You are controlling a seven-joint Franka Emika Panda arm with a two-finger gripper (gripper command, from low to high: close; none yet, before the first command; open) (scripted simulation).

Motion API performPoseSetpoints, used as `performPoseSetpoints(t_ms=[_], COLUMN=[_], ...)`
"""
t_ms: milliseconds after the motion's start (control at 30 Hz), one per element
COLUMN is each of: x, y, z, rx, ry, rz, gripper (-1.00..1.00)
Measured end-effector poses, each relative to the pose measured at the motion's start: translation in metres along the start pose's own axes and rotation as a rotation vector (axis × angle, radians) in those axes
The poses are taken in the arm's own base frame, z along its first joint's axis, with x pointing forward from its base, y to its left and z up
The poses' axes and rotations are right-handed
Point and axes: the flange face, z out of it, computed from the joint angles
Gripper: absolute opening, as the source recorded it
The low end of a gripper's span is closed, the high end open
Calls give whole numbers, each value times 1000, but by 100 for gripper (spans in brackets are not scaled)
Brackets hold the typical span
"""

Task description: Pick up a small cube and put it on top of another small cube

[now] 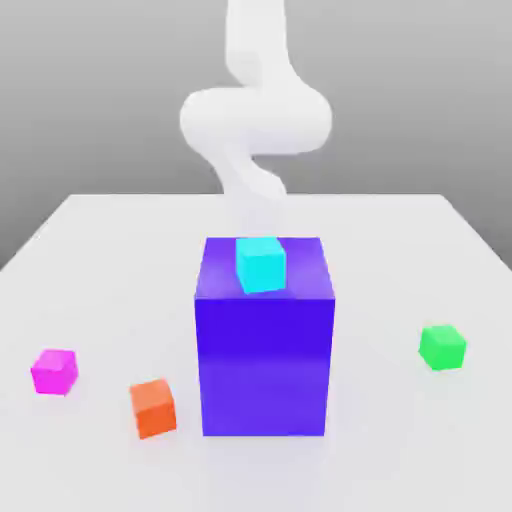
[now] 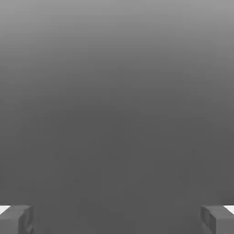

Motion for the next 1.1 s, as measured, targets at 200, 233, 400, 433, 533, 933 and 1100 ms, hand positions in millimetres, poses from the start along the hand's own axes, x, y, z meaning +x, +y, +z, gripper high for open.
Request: performPoseSetpoints(t_ms=[200,233,400,433,533,933,1100], x=[40,44,52,51,39,-46,-50], y=[91,110,220,244,315,493,497], z=[130,148,223,235,265,343,348], rx=[-235,-272,-446,-480,-578,-787,-786], ry=[-3,-2,5,8,14,32,33], rz=[357,416,723,785,973,1407,1407], gripper=[0,0,0,0,0,0,-100])
